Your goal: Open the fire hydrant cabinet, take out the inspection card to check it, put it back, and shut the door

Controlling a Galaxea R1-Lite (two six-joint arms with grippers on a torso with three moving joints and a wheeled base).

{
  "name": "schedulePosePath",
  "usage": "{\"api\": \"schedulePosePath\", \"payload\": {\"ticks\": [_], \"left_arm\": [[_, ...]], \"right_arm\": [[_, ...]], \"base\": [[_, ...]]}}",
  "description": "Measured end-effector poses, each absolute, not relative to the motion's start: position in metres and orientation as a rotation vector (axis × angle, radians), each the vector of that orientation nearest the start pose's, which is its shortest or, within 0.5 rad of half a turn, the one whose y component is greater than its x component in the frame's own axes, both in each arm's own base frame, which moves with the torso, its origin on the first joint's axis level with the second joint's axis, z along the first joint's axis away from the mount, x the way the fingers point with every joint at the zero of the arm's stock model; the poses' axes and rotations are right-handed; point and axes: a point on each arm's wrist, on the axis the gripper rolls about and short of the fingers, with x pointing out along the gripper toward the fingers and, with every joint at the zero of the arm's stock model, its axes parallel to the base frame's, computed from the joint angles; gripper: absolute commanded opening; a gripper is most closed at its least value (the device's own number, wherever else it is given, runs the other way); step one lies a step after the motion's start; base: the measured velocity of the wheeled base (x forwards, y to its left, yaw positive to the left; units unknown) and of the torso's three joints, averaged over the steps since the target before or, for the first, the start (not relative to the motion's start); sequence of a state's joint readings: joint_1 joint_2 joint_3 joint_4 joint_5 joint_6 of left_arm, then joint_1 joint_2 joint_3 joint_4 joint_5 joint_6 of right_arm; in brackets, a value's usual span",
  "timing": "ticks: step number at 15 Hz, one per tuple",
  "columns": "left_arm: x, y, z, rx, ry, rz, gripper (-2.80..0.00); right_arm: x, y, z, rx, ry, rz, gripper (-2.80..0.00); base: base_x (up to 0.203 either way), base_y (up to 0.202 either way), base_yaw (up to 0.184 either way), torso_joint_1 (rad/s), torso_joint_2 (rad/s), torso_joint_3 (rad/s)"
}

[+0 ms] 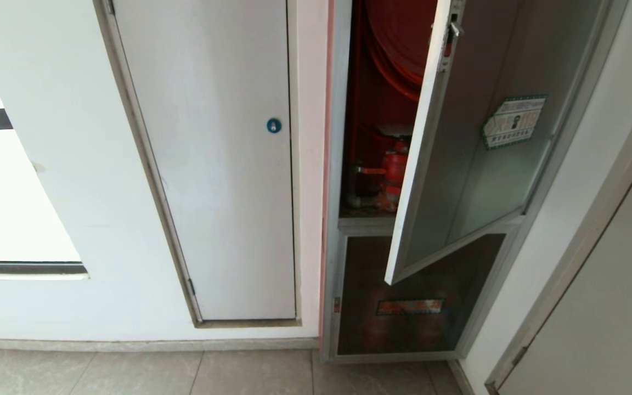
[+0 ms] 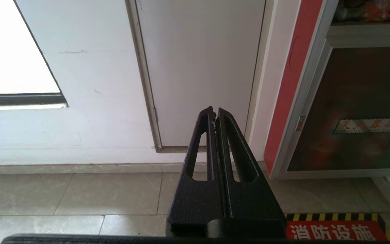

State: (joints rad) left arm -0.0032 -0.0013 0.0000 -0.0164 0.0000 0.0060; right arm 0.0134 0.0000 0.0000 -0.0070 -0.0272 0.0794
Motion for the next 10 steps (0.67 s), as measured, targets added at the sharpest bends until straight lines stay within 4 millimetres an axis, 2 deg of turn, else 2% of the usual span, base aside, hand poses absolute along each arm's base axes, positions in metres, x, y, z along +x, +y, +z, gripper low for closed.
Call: {"api": "schedulePosePath", "payload": {"ticks": [10], "left_arm": [[-0.0229,0.0001,0.0771,0.006,-0.018,-0.003,-2.80]], "right_arm": [[-0.0228,-0.0010,0.0762,0.086,-0.008,-0.015,-2.80]], "base": [[0.000,0.000,0.000,0.000,0.00,0.000]]}}
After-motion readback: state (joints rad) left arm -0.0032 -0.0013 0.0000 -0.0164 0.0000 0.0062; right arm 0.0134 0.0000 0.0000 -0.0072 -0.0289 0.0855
